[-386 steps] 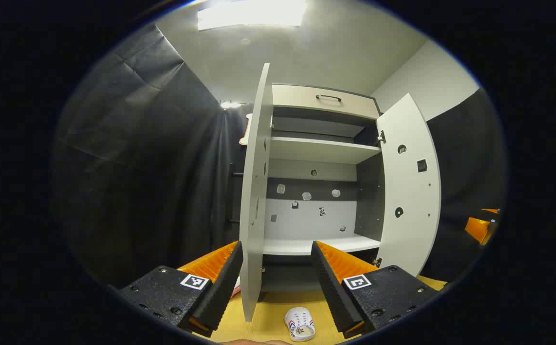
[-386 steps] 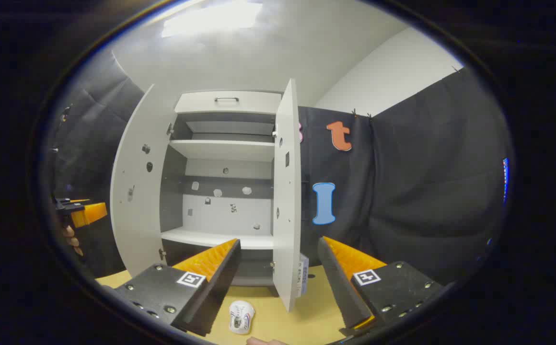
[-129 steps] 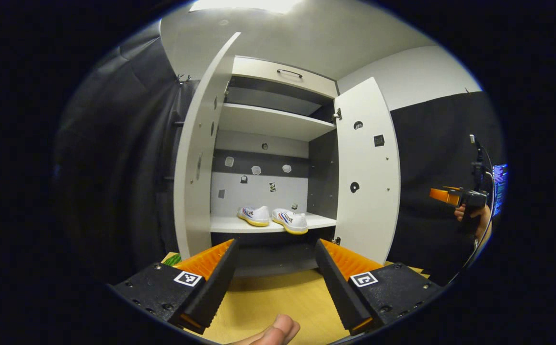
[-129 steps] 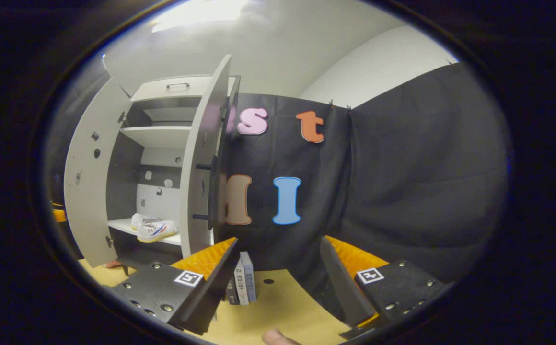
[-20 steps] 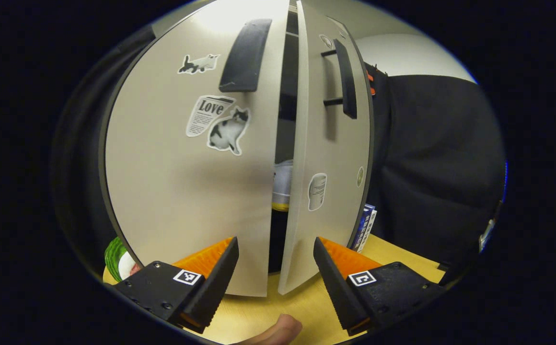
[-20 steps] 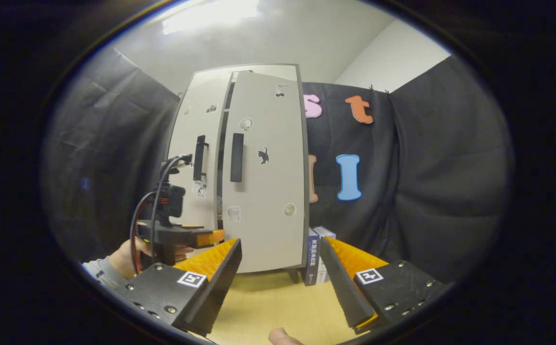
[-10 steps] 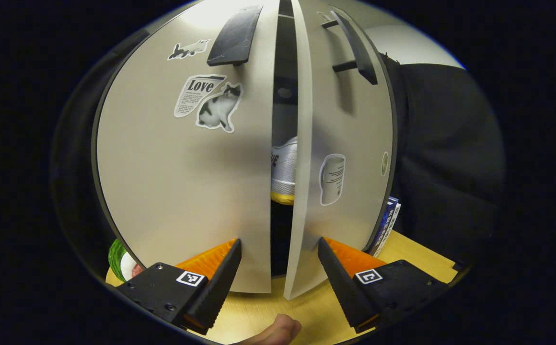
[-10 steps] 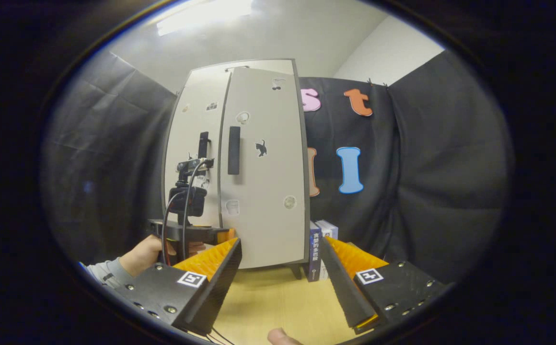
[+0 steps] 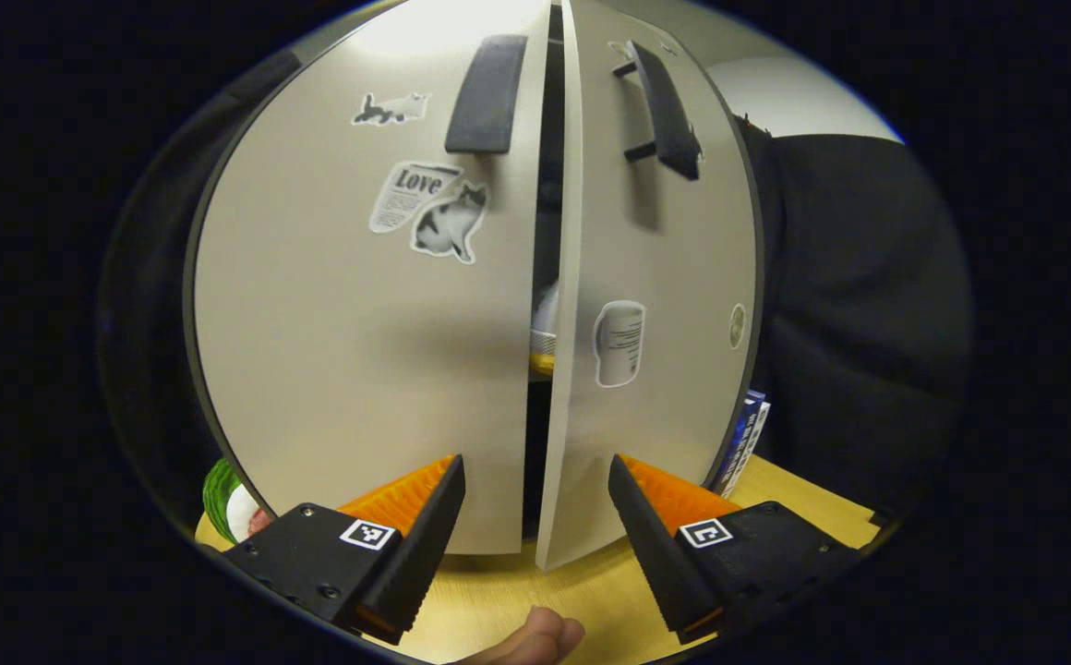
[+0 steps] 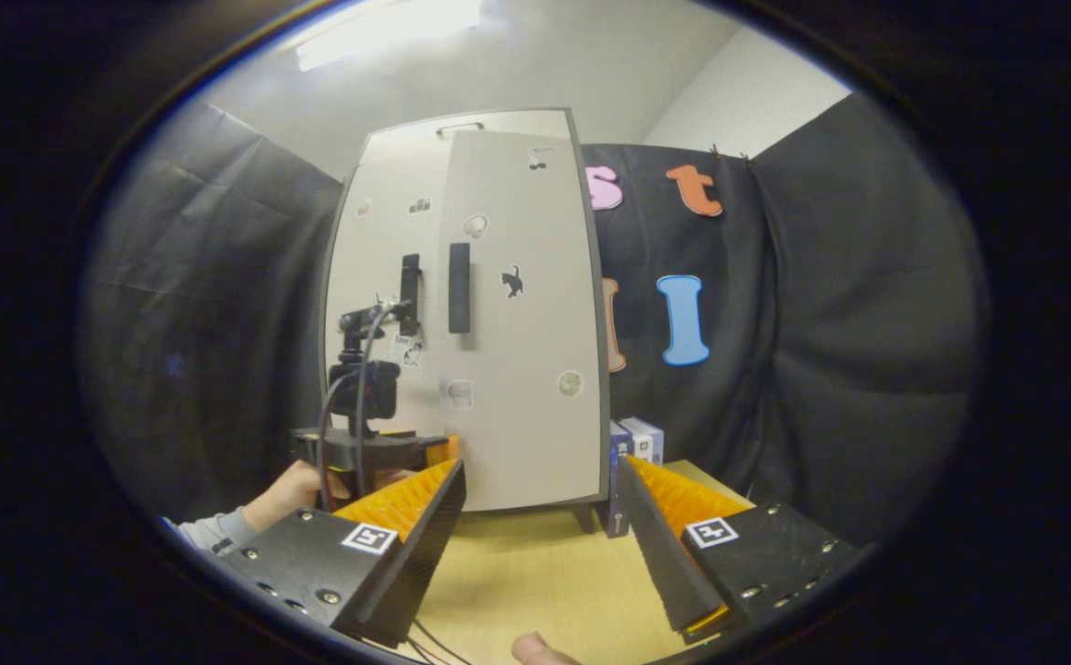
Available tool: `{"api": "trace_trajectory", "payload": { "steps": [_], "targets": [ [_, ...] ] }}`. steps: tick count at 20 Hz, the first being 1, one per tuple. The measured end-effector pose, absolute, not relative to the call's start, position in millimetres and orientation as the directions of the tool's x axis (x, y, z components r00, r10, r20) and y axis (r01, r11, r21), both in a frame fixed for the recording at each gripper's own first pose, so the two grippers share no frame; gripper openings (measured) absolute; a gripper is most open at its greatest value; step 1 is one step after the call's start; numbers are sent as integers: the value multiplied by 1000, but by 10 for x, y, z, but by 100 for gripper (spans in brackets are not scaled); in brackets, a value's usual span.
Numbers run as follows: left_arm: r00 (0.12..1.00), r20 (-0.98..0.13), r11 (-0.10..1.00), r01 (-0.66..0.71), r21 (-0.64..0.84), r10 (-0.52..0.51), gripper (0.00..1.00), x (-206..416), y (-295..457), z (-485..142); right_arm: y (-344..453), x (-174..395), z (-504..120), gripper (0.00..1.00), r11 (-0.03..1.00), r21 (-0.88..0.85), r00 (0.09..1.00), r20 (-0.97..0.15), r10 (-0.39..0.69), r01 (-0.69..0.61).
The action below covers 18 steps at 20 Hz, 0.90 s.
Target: Grab one shoe with the right hand and put it into the shoe cabinet, grab the other shoe with the left hand and put it into the shoe cabinet; then close the right door with the right hand and the left door with the left hand.
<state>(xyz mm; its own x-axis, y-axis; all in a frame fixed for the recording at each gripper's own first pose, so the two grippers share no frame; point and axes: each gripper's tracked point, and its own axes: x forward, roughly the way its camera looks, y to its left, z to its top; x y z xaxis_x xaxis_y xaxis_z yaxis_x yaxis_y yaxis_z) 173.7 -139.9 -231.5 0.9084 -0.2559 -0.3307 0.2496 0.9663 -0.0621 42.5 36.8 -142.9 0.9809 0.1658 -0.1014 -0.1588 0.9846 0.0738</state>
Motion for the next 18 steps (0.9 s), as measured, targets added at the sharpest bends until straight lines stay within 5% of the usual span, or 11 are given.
{"api": "trace_trajectory", "payload": {
  "steps": [18],
  "targets": [
    [969, -243, 997, 47, 54, -32, 96, -197, -192, -1160, 467, 122, -1137, 98, 984, 88, 985, -66, 162, -156]
  ]
}}
